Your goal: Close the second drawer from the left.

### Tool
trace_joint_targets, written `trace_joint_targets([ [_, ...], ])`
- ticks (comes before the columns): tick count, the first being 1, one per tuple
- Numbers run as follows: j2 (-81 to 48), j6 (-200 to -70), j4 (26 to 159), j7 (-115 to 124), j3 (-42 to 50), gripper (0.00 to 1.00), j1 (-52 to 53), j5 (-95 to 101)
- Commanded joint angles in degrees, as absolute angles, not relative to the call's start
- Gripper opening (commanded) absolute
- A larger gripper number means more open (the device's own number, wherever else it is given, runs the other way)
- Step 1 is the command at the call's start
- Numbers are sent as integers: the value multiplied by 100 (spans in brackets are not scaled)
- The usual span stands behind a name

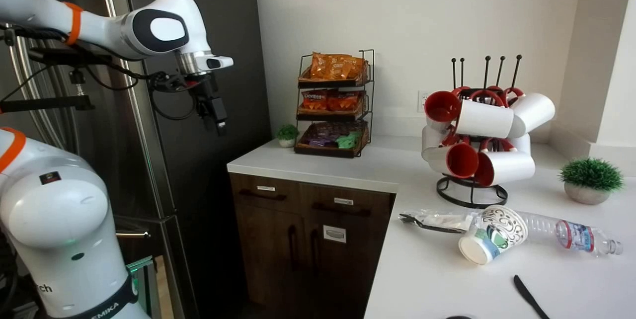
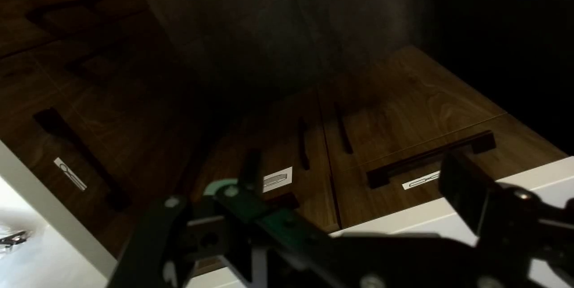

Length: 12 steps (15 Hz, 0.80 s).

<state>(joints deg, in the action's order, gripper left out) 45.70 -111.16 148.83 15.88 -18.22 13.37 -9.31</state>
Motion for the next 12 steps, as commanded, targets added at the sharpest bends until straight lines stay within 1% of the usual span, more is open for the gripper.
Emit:
trace_joint_targets([
  [1,4566,-11103,14870,1589,-1820,100,1338,-927],
  [10,4565,-11103,14870,1589,-1820,100,1338,-927],
  [12,4263,-11305,14869,1417,-1741,100,1326,-967],
])
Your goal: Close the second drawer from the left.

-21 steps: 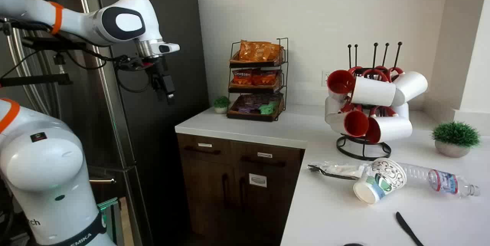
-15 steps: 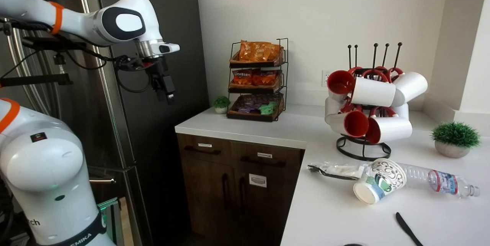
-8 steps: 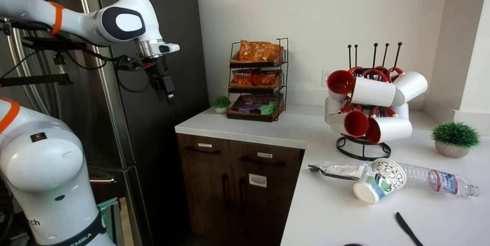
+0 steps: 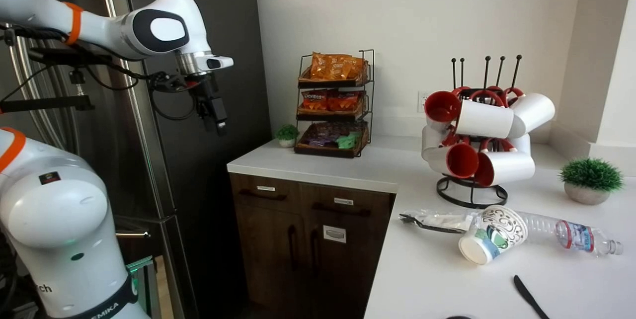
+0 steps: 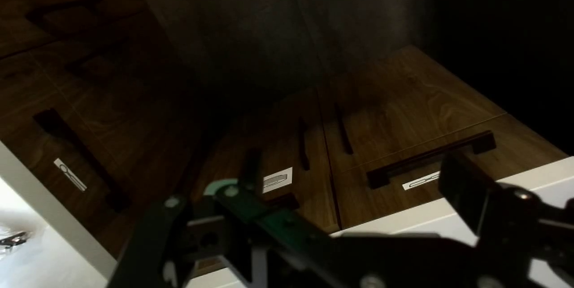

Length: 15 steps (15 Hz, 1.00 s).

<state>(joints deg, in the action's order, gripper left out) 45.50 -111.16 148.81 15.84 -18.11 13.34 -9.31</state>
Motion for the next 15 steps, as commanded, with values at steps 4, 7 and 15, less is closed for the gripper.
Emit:
trace_joint_targets([
  [4,3684,-12214,14981,857,-1553,100,1247,-786],
  [7,3131,-13293,15121,198,-1238,100,1317,-834],
  [15,1117,-16382,15341,-212,-1086,100,894,-23],
])
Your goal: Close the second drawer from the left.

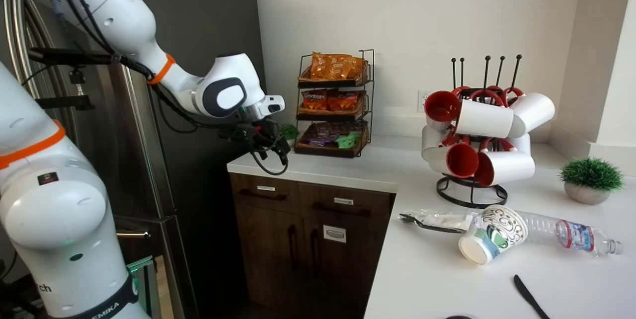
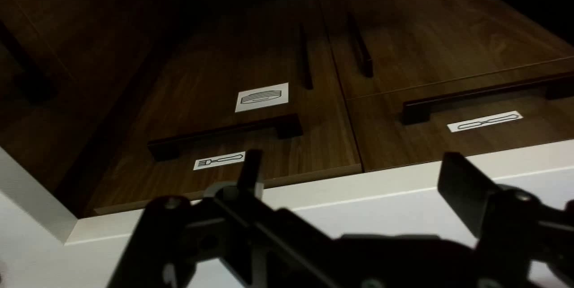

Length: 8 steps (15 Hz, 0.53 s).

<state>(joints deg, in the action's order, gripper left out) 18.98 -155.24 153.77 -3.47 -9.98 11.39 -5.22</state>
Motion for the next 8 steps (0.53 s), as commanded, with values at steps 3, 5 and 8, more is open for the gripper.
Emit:
trace_joint_targets([
  [3,305,-17330,15209,398,-1327,100,231,1078],
  [5,593,-17152,15334,244,-1165,100,436,890],
  [8,131,-17413,15177,561,-1248,100,46,1413],
])
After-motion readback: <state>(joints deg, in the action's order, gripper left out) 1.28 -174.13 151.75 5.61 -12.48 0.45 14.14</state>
